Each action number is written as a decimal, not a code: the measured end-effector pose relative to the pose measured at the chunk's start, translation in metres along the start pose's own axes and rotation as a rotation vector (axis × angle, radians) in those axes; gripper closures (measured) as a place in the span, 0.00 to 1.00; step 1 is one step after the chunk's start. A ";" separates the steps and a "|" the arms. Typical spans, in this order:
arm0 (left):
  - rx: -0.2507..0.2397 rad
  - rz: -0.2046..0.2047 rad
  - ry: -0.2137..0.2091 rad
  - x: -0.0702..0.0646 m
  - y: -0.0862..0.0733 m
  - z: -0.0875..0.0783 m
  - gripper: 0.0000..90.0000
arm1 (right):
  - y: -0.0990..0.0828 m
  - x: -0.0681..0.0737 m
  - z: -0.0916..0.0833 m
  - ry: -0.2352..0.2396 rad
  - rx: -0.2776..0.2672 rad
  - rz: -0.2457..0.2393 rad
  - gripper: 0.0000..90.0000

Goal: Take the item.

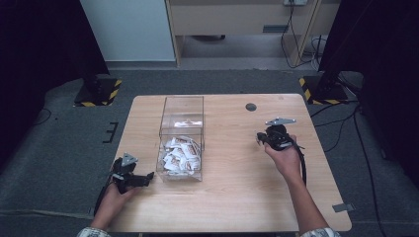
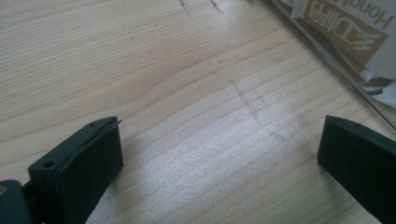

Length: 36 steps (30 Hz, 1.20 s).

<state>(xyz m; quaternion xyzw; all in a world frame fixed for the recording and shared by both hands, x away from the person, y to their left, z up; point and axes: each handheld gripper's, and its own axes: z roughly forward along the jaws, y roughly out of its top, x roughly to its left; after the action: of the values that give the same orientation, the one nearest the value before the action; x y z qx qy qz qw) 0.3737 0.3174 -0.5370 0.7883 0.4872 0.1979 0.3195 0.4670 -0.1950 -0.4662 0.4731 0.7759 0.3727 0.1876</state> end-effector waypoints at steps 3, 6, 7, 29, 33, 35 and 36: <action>0.000 0.000 0.000 0.000 0.000 0.000 0.00 | -0.005 -0.001 0.003 0.002 0.006 0.009 1.00; 0.000 0.000 0.000 0.000 0.000 0.000 0.00 | -0.008 0.001 0.007 0.002 0.009 0.013 1.00; 0.000 0.000 0.000 0.000 0.000 0.000 0.00 | -0.009 0.001 0.008 0.004 0.016 0.020 1.00; 0.000 0.000 0.000 0.000 0.000 0.000 0.00 | -0.016 0.004 0.018 0.016 0.035 0.032 0.88; 0.000 0.000 0.000 0.000 0.000 0.000 0.00 | -0.015 0.006 0.017 0.020 0.035 0.036 0.83; 0.000 0.000 0.000 0.000 0.000 0.000 0.00 | -0.014 0.007 0.016 0.018 0.031 0.039 0.79; 0.000 0.000 0.000 0.000 0.000 0.000 0.00 | -0.014 0.007 0.015 0.015 0.030 0.039 0.77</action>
<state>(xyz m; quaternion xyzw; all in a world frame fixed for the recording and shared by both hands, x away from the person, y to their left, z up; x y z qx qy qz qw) 0.3738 0.3174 -0.5370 0.7884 0.4871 0.1979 0.3194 0.4649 -0.1866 -0.4862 0.4881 0.7734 0.3683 0.1672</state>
